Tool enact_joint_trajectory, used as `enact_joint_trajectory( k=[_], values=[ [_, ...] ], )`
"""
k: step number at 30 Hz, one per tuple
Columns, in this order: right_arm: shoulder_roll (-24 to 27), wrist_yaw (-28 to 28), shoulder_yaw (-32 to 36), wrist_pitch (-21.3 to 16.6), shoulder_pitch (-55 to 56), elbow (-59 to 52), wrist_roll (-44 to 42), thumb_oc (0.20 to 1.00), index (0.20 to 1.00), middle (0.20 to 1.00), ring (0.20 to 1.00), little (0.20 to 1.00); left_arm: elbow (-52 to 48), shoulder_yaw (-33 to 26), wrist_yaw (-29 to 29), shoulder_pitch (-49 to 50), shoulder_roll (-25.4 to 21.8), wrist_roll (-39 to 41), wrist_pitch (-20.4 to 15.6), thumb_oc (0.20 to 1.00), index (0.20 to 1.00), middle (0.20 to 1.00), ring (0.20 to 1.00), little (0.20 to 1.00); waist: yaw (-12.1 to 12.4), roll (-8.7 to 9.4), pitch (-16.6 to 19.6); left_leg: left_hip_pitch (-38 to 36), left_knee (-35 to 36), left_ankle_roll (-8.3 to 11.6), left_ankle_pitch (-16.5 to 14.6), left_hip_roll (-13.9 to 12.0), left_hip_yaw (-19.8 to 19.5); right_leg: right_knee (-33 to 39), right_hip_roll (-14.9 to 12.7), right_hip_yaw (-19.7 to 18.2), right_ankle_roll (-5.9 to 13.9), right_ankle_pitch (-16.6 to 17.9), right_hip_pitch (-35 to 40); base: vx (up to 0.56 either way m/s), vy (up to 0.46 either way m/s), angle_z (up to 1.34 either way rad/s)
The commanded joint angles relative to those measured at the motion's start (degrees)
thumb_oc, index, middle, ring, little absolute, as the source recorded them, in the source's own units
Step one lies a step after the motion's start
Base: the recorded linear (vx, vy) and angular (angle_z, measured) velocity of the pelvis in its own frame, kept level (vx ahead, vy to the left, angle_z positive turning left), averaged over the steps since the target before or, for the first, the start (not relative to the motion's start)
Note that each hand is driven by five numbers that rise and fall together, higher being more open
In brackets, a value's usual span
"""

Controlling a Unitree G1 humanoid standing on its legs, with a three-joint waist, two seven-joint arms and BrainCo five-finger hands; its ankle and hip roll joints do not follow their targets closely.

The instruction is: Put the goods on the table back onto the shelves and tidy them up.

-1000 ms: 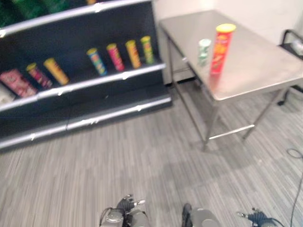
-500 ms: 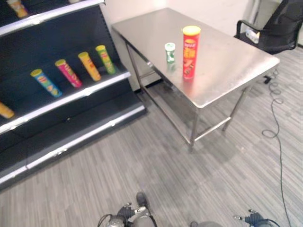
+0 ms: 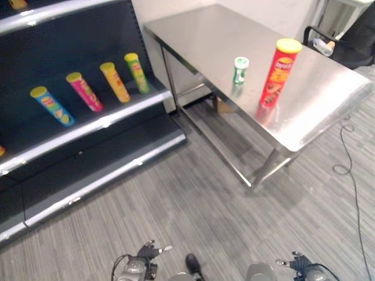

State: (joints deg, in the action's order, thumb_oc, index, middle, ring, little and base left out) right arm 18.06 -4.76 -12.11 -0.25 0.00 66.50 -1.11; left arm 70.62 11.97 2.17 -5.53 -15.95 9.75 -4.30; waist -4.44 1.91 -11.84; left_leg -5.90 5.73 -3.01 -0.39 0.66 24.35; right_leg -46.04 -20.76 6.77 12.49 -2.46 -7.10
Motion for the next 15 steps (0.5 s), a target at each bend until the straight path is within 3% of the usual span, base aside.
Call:
enact_joint_trajectory(
  k=[1, 2, 3, 5, 6, 8, 9, 11, 15],
  values=[
    [1.71, -0.72, -0.02, -0.1, -1.88, 1.15, 0.14, 1.0, 1.0, 1.0, 1.0, 1.0, 0.68, -1.8, 0.66, -1.11, -0.51, -1.87, -0.29, 1.0, 1.0, 1.0, 1.0, 1.0, -0.98, -0.63, -0.01, 3.95, -0.98, 6.3, 2.76, -4.7, 0.67, 22.53, 3.64, 5.68, -2.26, 1.03, 2.99, 0.13, -0.063, 0.03],
    [1.74, -0.87, -0.11, 0.13, -2.15, 1.9, 0.2, 1.0, 1.0, 1.0, 1.0, 1.0, 0.92, -1.63, 0.76, -1.36, -0.26, -1.61, -0.46, 1.0, 1.0, 1.0, 1.0, 1.0, -1.4, -0.82, -0.47, 3.5, -0.81, 6.97, 2.35, -4.99, 0.52, 29.61, 5.17, 6.18, -2.3, 0.2, 0.6, 0.13, -0.061, 0.05],
    [1.74, -0.88, -0.12, 0.12, -2.17, 1.92, 0.2, 1.0, 1.0, 1.0, 1.0, 1.0, 0.94, -1.63, 0.76, -1.38, -0.24, -1.61, -0.47, 1.0, 1.0, 1.0, 1.0, 1.0, -1.42, -0.91, -0.48, 3.49, -0.82, 7.0, 2.33, -5.09, 0.5, 29.86, 5.3, 6.26, -2.34, 0.31, 0.74, 0.13, -0.086, -0.06],
    [1.63, -1.06, -0.38, 0.24, -2.44, 2.22, -0.06, 1.0, 1.0, 1.0, 1.0, 1.0, 0.71, -1.42, 0.82, -1.84, -0.13, -1.63, -0.58, 1.0, 1.0, 1.0, 1.0, 1.0, -2.31, -0.42, -1.28, 3.11, -0.73, 7.06, 2.45, -4.93, 0.68, 39.28, 7.82, 4.57, -2.08, 3.62, -1.11, 0.08, -0.112, 0.04],
    [1.58, -0.95, -0.46, 0.33, -2.23, 2.42, -0.42, 1.0, 1.0, 1.0, 1.0, 1.0, 0.3, -1.38, 0.91, -2.06, -0.08, -1.93, -0.79, 1.0, 1.0, 1.0, 1.0, 1.0, -3.23, 0.3, -1.68, 1.91, -0.73, 7.38, 1.54, -4.36, 0.4, 44.8, 9.37, 1.6, -0.97, 6.23, -2.43, 0.14, -0.13, 0.34],
    [1.55, -0.93, -0.59, 0.42, -1.97, 2.32, -0.46, 1.0, 1.0, 1.0, 1.0, 1.0, 0.07, -1.57, 0.97, -2.06, 0.11, -1.9, -0.86, 1.0, 1.0, 1.0, 1.0, 1.0, -3.36, 0.57, -1.77, 0.41, -0.73, 7.96, 0.1, -4.09, -0.18, 47.23, 9.74, 1.47, 0.13, 7.59, -2.93, 0.2, -0.093, 0.39],
    [1.59, -0.84, -0.67, 0.46, -1.98, 2.27, -0.41, 1.0, 1.0, 1.0, 1.0, 1.0, 0.06, -1.6, 0.95, -1.97, 0.21, -1.97, -0.82, 1.0, 1.0, 1.0, 1.0, 1.0, -3.46, 0.84, -1.85, 0.58, -0.73, 7.76, 0.87, -3.97, 0.32, 47.36, 9.56, 2.26, -0.22, 8.84, -3.63, 0.18, -0.073, 0.51],
    [1.61, -0.8, -0.62, 0.27, -1.36, 2.13, -0.25, 1.0, 1.0, 1.0, 1.0, 1.0, 0.43, -1.67, 0.8, -1.54, 0.41, -2.6, -0.8, 1.0, 1.0, 1.0, 1.0, 1.0, -3.28, 0.72, -1.38, -0.64, -0.73, 8.13, -0.52, -3.72, -0.64, 48.04, 9.41, 3.61, 0.17, 8.72, -2.44, 0.14, -0.114, 0.43],
    [2.18, -0.99, -0.51, -0.15, -1.18, 1.75, -0.43, 1.0, 1.0, 1.0, 1.0, 1.0, 0.9, -1.98, 0.72, -1.25, 1.0, -2.42, -0.74, 1.0, 1.0, 1.0, 1.0, 1.0, -3.14, 0.81, -0.49, -0.84, -1.45, 8.78, 0.13, -4.44, -1.19, 49.73, 10.0, 5.8, -1.17, 9.3, 0.22, 0.11, -0.194, 0.25]
  ],
)
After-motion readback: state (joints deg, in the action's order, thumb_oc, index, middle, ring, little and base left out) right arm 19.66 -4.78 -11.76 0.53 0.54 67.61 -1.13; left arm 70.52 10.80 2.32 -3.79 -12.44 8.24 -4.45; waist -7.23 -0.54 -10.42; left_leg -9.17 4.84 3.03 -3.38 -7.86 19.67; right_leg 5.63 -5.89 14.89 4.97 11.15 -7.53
